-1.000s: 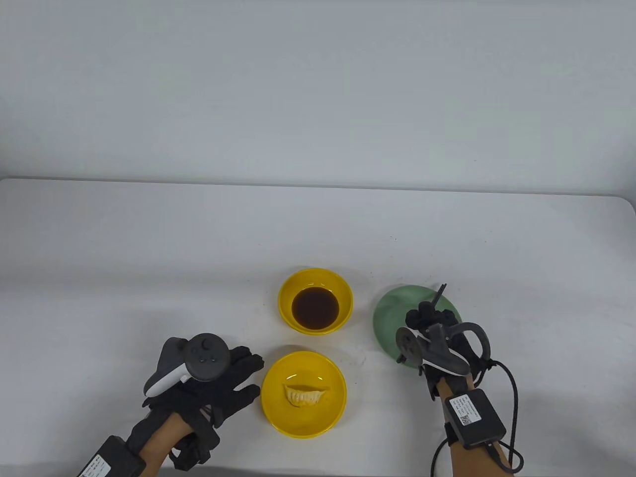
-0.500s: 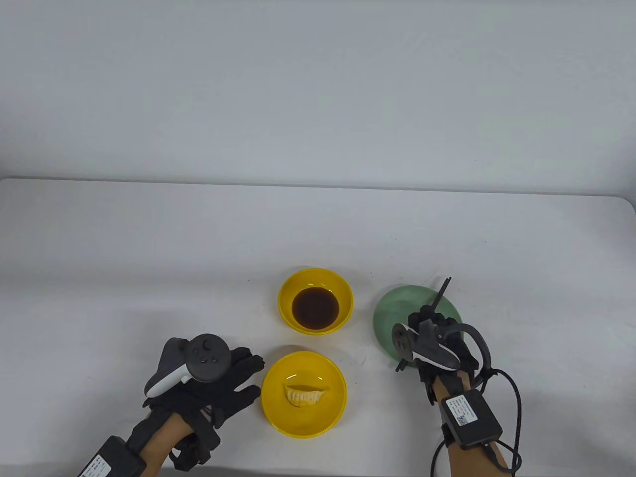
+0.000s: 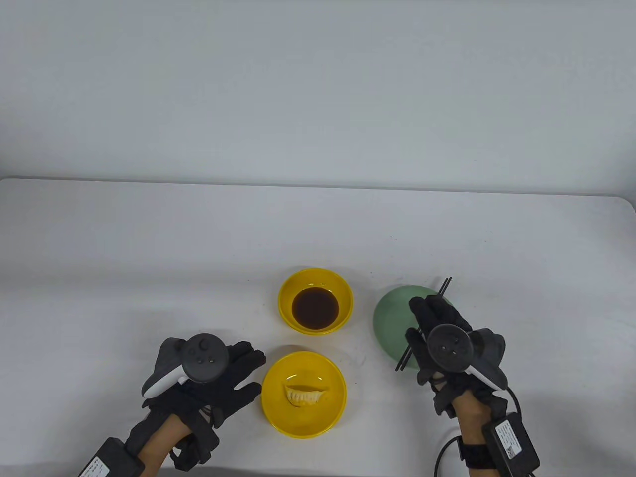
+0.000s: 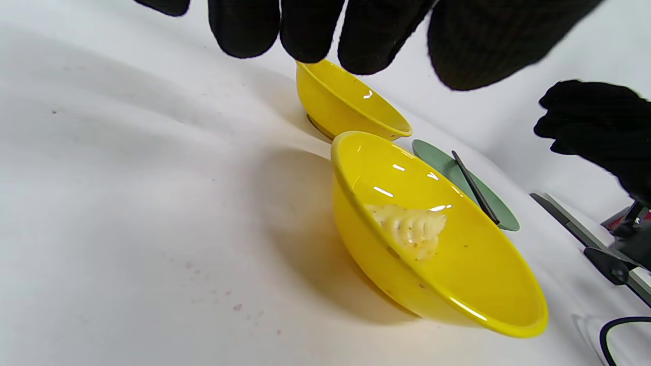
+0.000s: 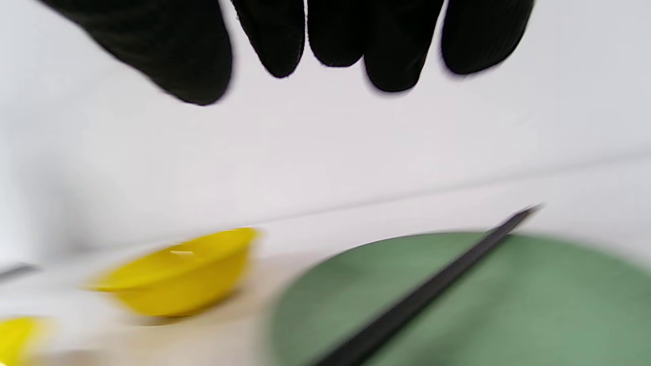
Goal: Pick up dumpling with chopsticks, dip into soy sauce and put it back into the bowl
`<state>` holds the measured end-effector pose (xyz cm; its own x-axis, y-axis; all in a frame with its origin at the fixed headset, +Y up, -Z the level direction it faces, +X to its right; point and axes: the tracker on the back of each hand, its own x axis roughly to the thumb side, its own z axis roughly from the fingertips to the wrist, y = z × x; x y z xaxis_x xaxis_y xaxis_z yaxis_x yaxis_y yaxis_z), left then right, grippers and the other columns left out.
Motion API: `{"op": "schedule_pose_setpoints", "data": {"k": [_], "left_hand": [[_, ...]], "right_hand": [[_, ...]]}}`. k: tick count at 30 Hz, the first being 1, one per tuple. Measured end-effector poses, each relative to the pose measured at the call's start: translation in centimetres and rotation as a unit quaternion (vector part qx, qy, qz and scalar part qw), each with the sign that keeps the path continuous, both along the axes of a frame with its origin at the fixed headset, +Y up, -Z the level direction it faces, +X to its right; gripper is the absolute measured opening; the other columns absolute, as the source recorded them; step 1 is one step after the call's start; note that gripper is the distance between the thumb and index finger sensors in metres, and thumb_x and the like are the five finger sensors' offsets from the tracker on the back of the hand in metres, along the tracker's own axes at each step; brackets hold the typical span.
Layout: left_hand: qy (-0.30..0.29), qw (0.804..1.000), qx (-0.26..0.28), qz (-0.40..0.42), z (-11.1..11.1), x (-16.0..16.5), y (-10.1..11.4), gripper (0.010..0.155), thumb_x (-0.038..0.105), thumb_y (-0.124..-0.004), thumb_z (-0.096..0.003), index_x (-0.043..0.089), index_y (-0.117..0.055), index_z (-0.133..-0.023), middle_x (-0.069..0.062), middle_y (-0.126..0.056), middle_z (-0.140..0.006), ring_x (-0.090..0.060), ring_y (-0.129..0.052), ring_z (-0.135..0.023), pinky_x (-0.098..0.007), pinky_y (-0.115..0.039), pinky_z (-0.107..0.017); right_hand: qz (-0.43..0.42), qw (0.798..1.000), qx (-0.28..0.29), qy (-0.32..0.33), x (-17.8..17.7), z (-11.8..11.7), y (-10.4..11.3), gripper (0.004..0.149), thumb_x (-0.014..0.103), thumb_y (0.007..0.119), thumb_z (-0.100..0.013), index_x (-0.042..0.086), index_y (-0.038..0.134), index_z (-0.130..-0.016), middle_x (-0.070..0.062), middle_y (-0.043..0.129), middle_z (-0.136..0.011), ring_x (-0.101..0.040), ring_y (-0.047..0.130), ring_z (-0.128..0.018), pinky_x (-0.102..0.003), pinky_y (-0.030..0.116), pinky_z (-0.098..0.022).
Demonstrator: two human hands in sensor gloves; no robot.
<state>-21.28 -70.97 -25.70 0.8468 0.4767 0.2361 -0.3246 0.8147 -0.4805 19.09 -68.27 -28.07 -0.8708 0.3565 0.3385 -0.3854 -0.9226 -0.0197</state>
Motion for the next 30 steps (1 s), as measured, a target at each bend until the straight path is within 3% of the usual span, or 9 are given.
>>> {"op": "schedule_pose_setpoints", "data": {"k": [3,8,14,30], "left_hand": [[-0.001,1.000,0.006,0.007,0.1,0.0,0.0,0.075,0.061,-0.070,-0.0481,0.041,-0.041,-0.114,0.007,-0.033,-0.123,-0.035,-0.032,-0.119,-0.062,-0.029,-0.084],[0.017,1.000,-0.007,0.018,-0.2,-0.5,-0.3,0.079,0.062,-0.071,-0.0476,0.043,-0.033,-0.114,0.008,-0.024,-0.124,-0.034,-0.023,-0.120,-0.061,-0.023,-0.085],[0.025,0.999,-0.013,0.022,-0.4,-0.8,-0.4,0.081,0.062,-0.073,-0.0473,0.044,-0.030,-0.114,0.009,-0.021,-0.124,-0.033,-0.022,-0.120,-0.061,-0.021,-0.085],[-0.003,1.000,0.010,0.011,0.2,0.1,-0.1,0.081,0.064,-0.069,-0.0461,0.044,-0.030,-0.114,0.008,-0.022,-0.124,-0.033,-0.022,-0.120,-0.061,-0.023,-0.084]], "right_hand": [[-0.052,0.994,-0.053,0.083,-3.0,1.8,0.6,0.080,0.053,0.076,-0.049,0.018,0.039,-0.110,-0.019,0.024,-0.114,-0.053,0.029,-0.103,-0.072,0.035,-0.068],[0.012,0.988,-0.066,0.140,-6.9,3.7,0.0,0.088,0.061,0.071,-0.047,0.016,0.029,-0.111,-0.017,0.015,-0.115,-0.053,0.020,-0.103,-0.074,0.028,-0.067],[0.032,0.985,-0.095,0.141,-7.3,3.3,-1.3,0.088,0.059,0.070,-0.048,0.015,0.026,-0.111,-0.018,0.014,-0.115,-0.053,0.022,-0.103,-0.074,0.029,-0.067],[0.029,0.984,-0.097,0.145,-7.4,3.4,-1.3,0.084,0.056,0.070,-0.049,0.014,0.031,-0.110,-0.020,0.017,-0.114,-0.053,0.028,-0.103,-0.073,0.032,-0.067]]}}
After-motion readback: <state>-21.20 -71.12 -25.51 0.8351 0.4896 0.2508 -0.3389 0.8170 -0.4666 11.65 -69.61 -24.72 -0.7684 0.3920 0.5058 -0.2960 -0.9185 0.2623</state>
